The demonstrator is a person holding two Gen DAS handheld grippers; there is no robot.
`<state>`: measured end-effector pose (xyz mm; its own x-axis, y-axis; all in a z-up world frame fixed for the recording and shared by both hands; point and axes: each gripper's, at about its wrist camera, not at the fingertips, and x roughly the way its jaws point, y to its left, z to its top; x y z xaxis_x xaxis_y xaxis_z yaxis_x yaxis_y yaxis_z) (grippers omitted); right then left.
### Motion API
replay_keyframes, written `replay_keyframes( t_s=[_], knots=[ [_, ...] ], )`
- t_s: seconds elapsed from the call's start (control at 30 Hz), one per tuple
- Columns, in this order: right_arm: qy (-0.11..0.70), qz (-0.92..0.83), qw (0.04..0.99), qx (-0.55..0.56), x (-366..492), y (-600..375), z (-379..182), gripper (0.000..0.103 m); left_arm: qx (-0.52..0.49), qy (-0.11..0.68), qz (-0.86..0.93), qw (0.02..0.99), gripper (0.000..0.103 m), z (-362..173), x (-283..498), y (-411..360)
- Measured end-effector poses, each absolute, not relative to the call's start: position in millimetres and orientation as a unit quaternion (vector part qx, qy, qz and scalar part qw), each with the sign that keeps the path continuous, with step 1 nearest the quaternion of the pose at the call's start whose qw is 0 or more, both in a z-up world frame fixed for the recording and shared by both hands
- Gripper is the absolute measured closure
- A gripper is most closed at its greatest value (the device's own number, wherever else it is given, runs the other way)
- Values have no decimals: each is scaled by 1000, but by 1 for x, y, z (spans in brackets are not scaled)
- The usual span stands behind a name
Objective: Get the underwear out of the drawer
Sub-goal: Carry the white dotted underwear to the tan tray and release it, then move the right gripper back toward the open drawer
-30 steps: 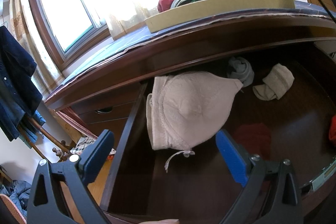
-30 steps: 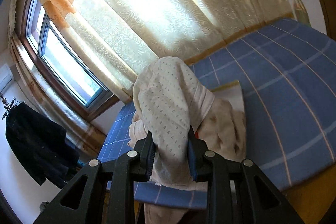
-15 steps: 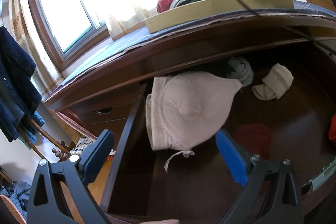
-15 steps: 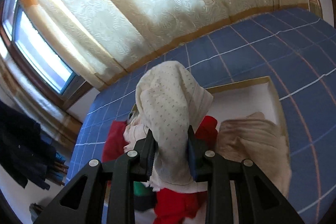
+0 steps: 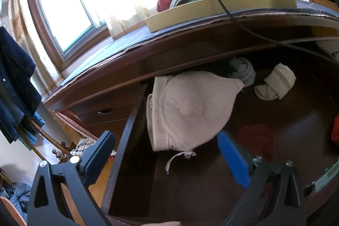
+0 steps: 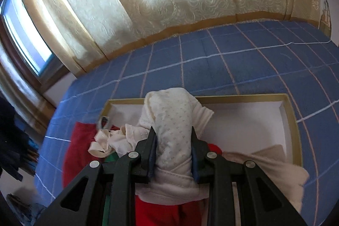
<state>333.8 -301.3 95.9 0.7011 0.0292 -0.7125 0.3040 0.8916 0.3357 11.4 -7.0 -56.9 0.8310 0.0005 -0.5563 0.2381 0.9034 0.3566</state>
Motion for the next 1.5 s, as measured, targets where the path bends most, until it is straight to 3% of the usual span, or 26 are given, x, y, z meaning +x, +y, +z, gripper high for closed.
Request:
replay_keyframes(
  t_s=[0.23,0.53,0.73,0.8,1.07,1.5],
  knots=[
    [393,-79,887,229,342,-311,82,72,210,283,-63,934,4,-57,11,-7],
    [378,-84,883,264,326,-315,85,61,209,272,-62,937,4,-57,9,-6],
    [309,-32,899,310,284,-318,104,45,209,272,-62,937,4,-57,8,-6],
    [287,-15,904,316,267,-317,109,34,209,273,-61,937,4,-57,7,-6],
    [261,37,909,323,173,-295,104,34,210,276,-58,936,4,-56,8,-6],
    [346,108,897,254,78,-199,45,34,200,284,-42,937,2,-54,5,7]
  ],
)
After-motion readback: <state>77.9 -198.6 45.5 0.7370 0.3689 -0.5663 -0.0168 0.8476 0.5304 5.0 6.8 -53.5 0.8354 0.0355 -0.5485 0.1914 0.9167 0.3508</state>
